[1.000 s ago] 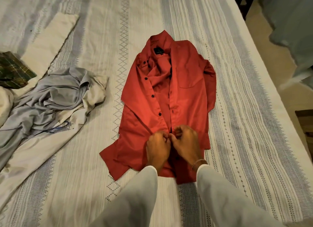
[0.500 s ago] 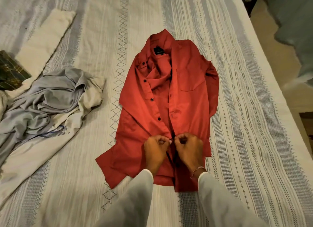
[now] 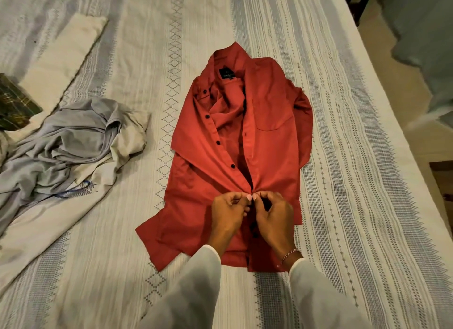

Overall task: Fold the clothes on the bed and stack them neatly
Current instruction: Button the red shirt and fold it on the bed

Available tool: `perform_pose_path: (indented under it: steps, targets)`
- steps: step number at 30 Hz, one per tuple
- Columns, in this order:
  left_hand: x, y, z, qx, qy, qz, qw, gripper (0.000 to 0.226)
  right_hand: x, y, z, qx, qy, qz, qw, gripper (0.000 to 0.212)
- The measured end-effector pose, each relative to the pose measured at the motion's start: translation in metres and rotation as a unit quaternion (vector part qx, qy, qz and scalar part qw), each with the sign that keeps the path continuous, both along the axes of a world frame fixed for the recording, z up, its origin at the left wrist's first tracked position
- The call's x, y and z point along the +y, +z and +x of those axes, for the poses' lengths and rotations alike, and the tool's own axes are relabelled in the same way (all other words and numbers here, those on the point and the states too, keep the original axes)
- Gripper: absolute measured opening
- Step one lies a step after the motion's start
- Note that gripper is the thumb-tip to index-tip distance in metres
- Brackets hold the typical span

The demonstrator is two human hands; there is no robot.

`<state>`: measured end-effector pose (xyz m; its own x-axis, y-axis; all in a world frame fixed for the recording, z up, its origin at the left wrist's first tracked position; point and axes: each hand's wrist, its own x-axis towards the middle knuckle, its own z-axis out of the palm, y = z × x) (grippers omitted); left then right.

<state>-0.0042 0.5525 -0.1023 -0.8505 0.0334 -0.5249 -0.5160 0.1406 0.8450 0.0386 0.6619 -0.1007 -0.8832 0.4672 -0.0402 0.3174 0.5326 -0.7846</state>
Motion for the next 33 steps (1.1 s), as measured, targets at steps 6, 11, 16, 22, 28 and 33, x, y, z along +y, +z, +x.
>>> perform_pose_path:
  steps: [6, 11, 16, 22, 28, 33]
  targets:
    - [-0.001, -0.003, 0.001, -0.011, 0.011, 0.007, 1.0, 0.012, 0.002, -0.001, 0.003, -0.018, -0.006, -0.079, 0.997, 0.013]
    - [0.001, -0.006, 0.001, -0.031, 0.031, 0.017, 0.999, 0.012, 0.007, -0.003, 0.0, -0.036, 0.005, -0.125, 0.991, 0.01]
    - [0.0, -0.006, 0.001, -0.064, 0.051, 0.074, 0.994, 0.022, 0.007, -0.008, -0.004, -0.062, -0.018, -0.175, 0.982, 0.01]
    - [0.0, -0.004, 0.0, -0.075, 0.036, 0.084, 0.993, 0.016, 0.005, -0.007, -0.003, -0.043, -0.003, -0.135, 0.99, 0.015]
    - [0.0, -0.007, -0.004, -0.074, 0.039, 0.045, 0.995, 0.019, 0.003, -0.01, 0.0, 0.001, 0.027, -0.136, 0.99, 0.016]
    - [-0.004, -0.012, -0.004, -0.084, 0.017, 0.04, 0.996, 0.024, 0.005, -0.01, 0.003, 0.008, 0.02, -0.186, 0.982, 0.014]
